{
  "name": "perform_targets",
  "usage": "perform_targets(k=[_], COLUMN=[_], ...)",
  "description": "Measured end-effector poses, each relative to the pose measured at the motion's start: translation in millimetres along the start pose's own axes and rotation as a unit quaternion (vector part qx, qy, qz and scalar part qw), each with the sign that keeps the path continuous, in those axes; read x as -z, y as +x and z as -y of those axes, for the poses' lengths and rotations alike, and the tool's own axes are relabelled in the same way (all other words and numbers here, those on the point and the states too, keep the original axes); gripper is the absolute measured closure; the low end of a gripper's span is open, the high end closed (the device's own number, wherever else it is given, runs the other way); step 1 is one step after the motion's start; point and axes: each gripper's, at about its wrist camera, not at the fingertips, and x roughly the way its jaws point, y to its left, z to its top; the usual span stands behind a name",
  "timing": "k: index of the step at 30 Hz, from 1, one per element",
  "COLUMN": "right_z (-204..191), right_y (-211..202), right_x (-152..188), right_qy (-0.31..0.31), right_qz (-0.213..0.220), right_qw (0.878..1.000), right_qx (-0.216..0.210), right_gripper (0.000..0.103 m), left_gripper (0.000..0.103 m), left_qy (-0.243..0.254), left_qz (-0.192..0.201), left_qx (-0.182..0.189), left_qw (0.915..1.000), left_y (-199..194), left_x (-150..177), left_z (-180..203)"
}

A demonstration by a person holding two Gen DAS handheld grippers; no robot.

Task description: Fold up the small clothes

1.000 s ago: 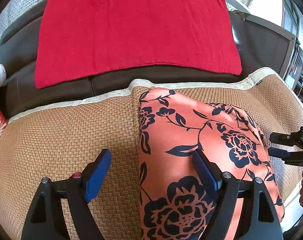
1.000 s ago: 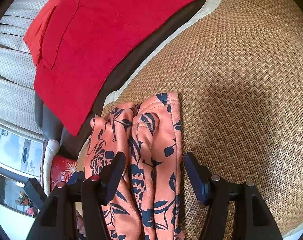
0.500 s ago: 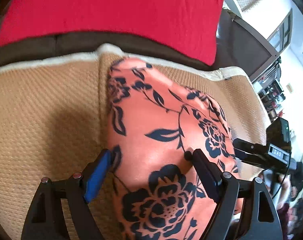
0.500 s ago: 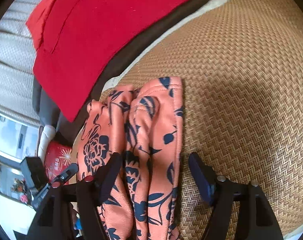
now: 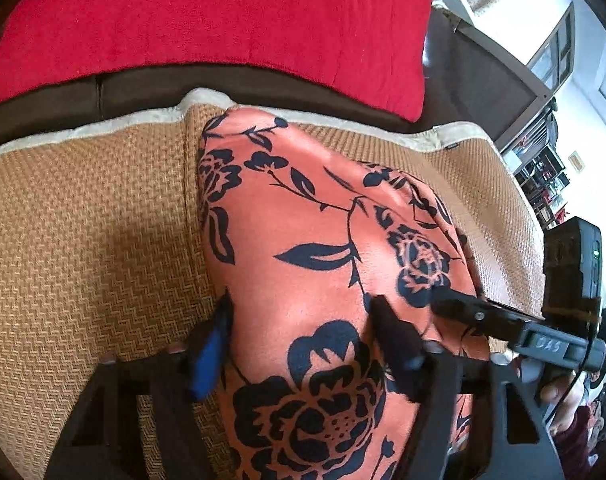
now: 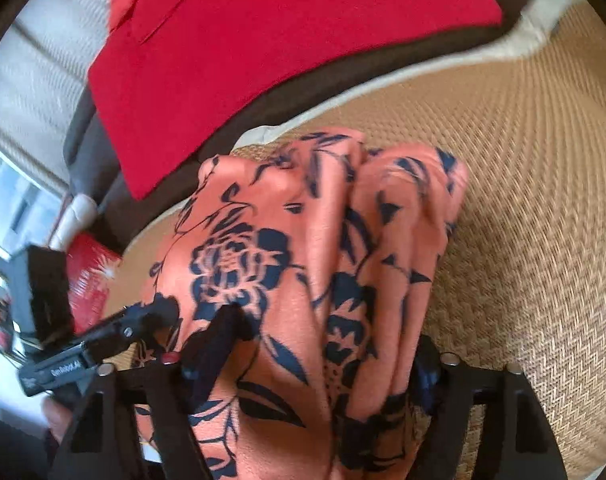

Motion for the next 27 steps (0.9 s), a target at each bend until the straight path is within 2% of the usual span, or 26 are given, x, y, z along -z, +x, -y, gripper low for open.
perform_targets(k=[1,3,4,6,11,14,17,19,22,23,25,27], right_z=[-8.8,-17.8,-26.2,-41.8,-74.3,-90.9,-102.5,-103.4,-99.3,-93.6,-74.5,-60.3], right_y=[-0.6,-7.4,-11.8,-20.5,-38.5,-37.0,-19.9,-1.9,30.8,37.9,42.3,41.2], right_x=[-0.4,-1.5,-2.1,-3.7,-7.4,-10.9,-11.6,-10.2,-13.5,-15.4,-14.7,-19.3], right_qy=[-0.012,-0.032,-0.048,-0.068,-0.101,-0.116,-0.118,-0.107,-0.092,-0.078,-0.042,0.003], right_qz=[0.010,0.034,0.050,0.078,0.141,0.151,0.132,0.101,0.064,0.053,0.032,0.021], right_qw=[1.000,0.999,0.997,0.995,0.985,0.981,0.983,0.988,0.994,0.995,0.998,1.000], right_qx=[0.011,0.020,0.022,0.014,-0.024,-0.045,-0.048,-0.042,0.000,0.016,0.020,-0.006], right_gripper=[0.045,0.056,0.061,0.063,0.072,0.074,0.074,0.074,0.074,0.074,0.071,0.070], left_gripper=[0.047,0.058,0.060,0.064,0.066,0.067,0.067,0.067,0.067,0.066,0.059,0.032], left_qy=[0.002,0.005,0.007,0.009,0.022,0.015,0.011,-0.008,-0.008,-0.010,-0.019,-0.031], left_qz=[0.005,0.017,0.025,0.038,0.088,0.123,0.125,0.100,0.062,0.051,0.042,0.048], left_qx=[0.002,0.004,0.007,0.010,-0.008,-0.004,-0.031,-0.064,-0.132,-0.143,-0.141,-0.141], left_qw=[1.0000,0.9998,0.9996,0.9992,0.9958,0.9922,0.9916,0.9929,0.9893,0.9884,0.9889,0.9884], left_y=[-3.6,-9.2,-14.0,-23.0,-56.2,-77.6,-78.1,-68.3,-51.0,-49.2,-43.8,-52.1], left_x=[-0.8,-1.1,-1.5,-1.8,1.5,2.7,0.2,2.6,8.9,11.0,12.0,15.3], left_z=[0.3,3.3,5.0,7.8,15.7,14.2,8.7,-5.8,-19.8,-24.7,-26.8,-31.9])
